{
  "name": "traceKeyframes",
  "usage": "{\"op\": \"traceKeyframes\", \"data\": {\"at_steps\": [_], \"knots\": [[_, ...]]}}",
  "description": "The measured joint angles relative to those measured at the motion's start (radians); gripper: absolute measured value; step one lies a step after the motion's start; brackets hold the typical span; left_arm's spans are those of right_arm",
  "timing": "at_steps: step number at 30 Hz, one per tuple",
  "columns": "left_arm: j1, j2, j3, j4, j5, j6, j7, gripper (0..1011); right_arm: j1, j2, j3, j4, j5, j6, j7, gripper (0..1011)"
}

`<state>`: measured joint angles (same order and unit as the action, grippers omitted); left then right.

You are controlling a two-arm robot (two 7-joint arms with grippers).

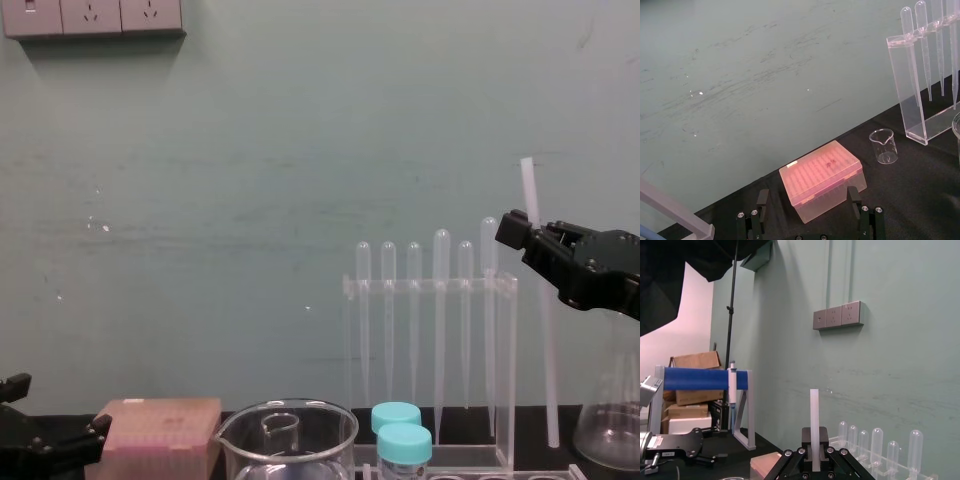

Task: Pick up the stirring rod with one hand, then place it down.

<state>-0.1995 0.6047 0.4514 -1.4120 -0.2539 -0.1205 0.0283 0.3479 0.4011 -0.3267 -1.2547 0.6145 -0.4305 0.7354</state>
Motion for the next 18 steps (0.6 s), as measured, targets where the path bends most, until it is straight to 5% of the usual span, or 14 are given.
{"op": "traceKeyframes", "data": {"at_steps": [18], "knots": [[0.0, 0.0, 0.0, 0.0, 0.0, 0.0, 0.0, 1000, 0.0, 0.0, 0.0, 0.0, 0.0, -0.001, 0.0, 70]]}}
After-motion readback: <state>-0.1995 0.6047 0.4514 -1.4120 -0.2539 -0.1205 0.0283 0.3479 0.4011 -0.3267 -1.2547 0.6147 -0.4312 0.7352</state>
